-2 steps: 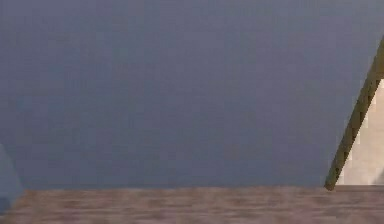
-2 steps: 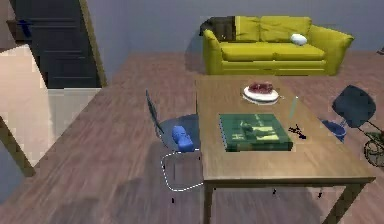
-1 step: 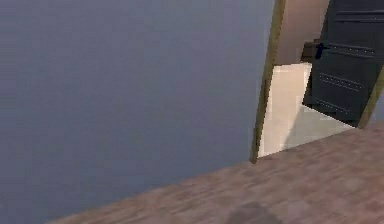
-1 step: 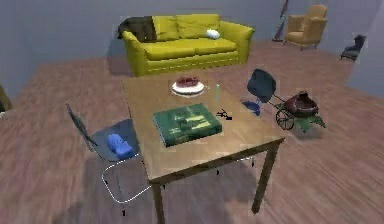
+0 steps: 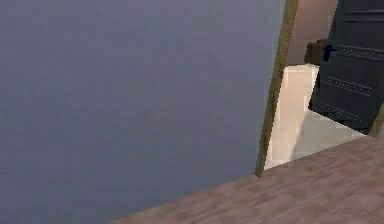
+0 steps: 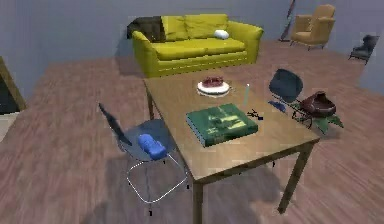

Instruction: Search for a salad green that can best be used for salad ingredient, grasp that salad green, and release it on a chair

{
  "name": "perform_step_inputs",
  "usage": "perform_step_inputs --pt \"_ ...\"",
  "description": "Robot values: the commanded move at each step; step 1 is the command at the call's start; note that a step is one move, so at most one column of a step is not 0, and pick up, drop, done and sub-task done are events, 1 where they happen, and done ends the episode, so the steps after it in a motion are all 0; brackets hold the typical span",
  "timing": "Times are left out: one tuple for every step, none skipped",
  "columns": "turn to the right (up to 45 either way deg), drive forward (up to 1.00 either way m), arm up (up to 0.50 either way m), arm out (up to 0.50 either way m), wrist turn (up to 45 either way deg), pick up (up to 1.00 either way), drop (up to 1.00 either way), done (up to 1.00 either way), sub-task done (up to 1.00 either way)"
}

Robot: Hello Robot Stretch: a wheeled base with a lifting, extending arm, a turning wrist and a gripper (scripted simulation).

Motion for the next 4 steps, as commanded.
perform_step_inputs --pt "36.0 0.0 0.0 0.0 0.0 0.0 0.0 0.0 0.0" --pt "0.0 0.85 0.0 0.0 0.0 0.0 0.0 0.0 0.0" --pt "9.0 0.0 0.0 0.0 0.0 0.0 0.0 0.0 0.0" --pt "0.0 0.8 0.0 0.0 0.0 0.0 0.0 0.0 0.0"
